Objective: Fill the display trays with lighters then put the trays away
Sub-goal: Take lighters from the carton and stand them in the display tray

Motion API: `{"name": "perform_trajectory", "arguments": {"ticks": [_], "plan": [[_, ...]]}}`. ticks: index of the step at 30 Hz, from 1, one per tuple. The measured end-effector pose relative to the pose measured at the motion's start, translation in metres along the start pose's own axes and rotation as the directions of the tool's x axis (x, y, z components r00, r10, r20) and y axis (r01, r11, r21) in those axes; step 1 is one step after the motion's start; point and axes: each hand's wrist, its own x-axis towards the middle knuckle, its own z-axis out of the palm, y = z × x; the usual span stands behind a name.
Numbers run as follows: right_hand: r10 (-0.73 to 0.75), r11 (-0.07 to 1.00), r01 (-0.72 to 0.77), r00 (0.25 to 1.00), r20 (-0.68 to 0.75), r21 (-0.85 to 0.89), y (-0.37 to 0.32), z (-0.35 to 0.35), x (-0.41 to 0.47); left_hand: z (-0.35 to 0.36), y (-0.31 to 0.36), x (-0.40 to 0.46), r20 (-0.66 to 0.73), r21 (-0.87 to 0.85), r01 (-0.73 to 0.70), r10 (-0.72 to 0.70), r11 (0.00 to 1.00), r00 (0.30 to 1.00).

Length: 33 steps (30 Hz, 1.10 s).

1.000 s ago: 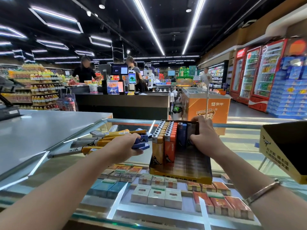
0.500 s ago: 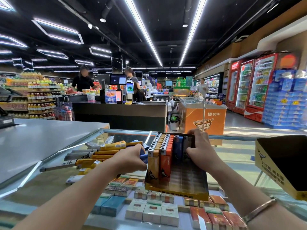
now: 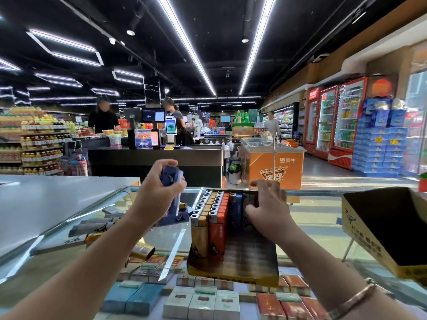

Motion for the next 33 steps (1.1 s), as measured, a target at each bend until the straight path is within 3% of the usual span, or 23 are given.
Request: {"name": "perform_trajectory", "arguments": {"ticks": [5, 8, 11, 17, 24, 33], "plan": [[-0.262, 0.946, 0.301, 0.93, -0.257, 0.123, -0.024, -0.01, -0.008, 0.016, 0.038, 0.003, -0.102, -0.418, 0.003, -0.05, 0.908, 0.994], [-0.469, 0.841, 0.518, 0.842, -0.266, 0.157, -0.041, -0.016, -0.019, 0.037, 0.051, 0.0, -0.054, -0.537, 0.066, -0.112, 0.841, 0.992], [-0.561, 0.797, 0.593, 0.796, -0.228, 0.111, -0.046, -0.015, -0.024, 0.054, 0.059, -0.004, -0.029, -0.597, 0.084, -0.126, 0.798, 0.992], [-0.519, 0.768, 0.582, 0.81, -0.273, 0.267, -0.044, -0.015, -0.019, 0.056, 0.059, -0.007, 0.044, -0.656, 0.104, -0.1, 0.748, 0.994], [-0.262, 0.753, 0.464, 0.862, -0.435, 0.467, -0.042, -0.025, -0.015, 0.044, 0.05, -0.003, 0.137, -0.615, 0.197, -0.142, 0.764, 0.98], [-0.083, 0.826, 0.292, 0.909, -0.408, 0.483, -0.024, -0.035, -0.003, 0.03, 0.033, 0.005, 0.023, -0.688, 0.18, -0.227, 0.703, 0.974]]}}
